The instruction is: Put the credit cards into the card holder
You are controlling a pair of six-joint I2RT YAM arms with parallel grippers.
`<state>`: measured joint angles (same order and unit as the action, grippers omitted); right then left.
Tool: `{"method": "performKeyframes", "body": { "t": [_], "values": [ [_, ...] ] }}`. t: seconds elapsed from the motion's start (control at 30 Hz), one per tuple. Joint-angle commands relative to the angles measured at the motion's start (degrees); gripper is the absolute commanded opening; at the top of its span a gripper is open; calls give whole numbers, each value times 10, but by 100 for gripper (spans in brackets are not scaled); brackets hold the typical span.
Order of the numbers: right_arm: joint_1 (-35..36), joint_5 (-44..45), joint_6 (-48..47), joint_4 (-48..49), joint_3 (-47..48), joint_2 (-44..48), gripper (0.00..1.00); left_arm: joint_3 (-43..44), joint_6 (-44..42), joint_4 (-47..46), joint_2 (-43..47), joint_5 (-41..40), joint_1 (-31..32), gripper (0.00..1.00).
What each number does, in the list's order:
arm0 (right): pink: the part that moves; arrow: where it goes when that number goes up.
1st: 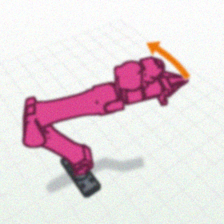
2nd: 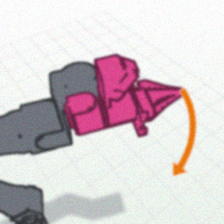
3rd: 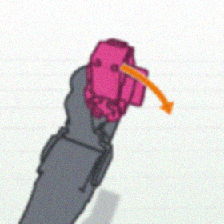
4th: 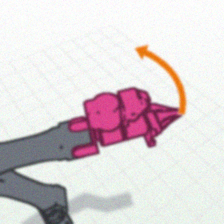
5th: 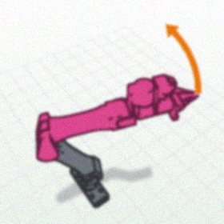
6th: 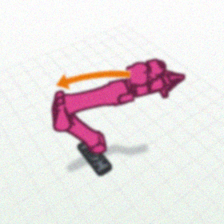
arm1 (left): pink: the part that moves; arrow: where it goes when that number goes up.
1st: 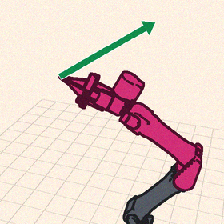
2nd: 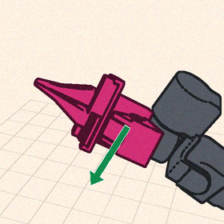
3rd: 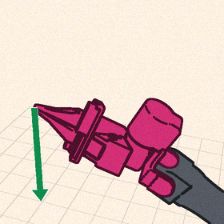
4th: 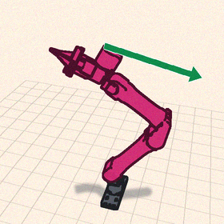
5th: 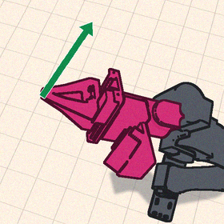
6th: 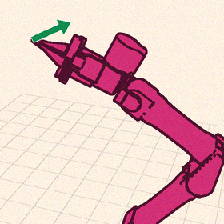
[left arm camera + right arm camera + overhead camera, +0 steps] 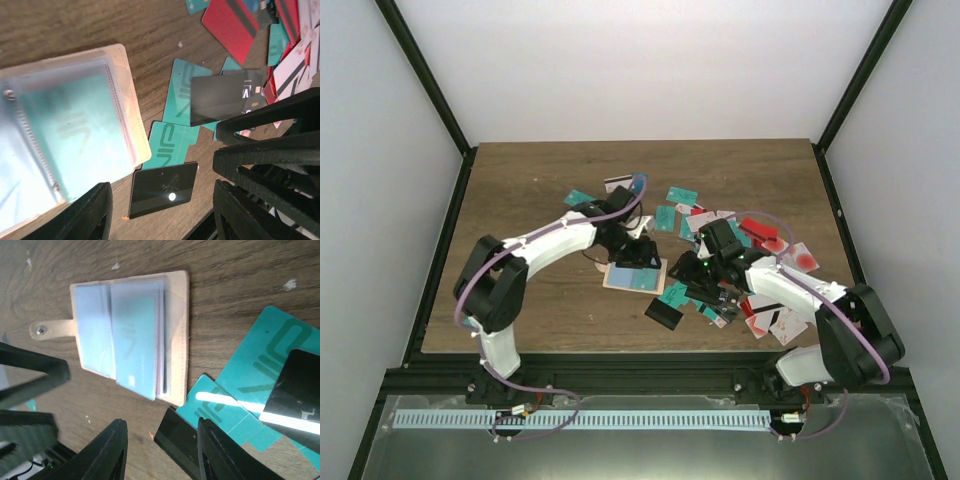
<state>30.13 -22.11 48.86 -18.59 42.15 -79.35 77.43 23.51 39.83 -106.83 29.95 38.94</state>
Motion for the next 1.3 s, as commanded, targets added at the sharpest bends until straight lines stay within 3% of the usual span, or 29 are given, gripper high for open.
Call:
{"method": "performKeyframes", "body": {
  "t": [0.0, 0.27, 0.43, 0.83, 1.27],
  "values": [
    [-3, -42, -26, -21, -8, 31, 42, -24, -48, 24, 51, -13, -8, 57],
    [-2, -94, -9, -69, -89, 101, 51, -114, -80, -27, 69, 7, 25, 56],
    [-2, -104, 10, -46, -128, 124, 53, -124, -76, -56, 44, -14, 50, 57],
    [-2, -79, -17, 16, -111, 10, 49, -119, -77, -104, -13, 1, 65, 54],
    [14, -159, -45, 58, -146, -42, 48, -147, -88, -127, -37, 42, 92, 50]
  ]
}}
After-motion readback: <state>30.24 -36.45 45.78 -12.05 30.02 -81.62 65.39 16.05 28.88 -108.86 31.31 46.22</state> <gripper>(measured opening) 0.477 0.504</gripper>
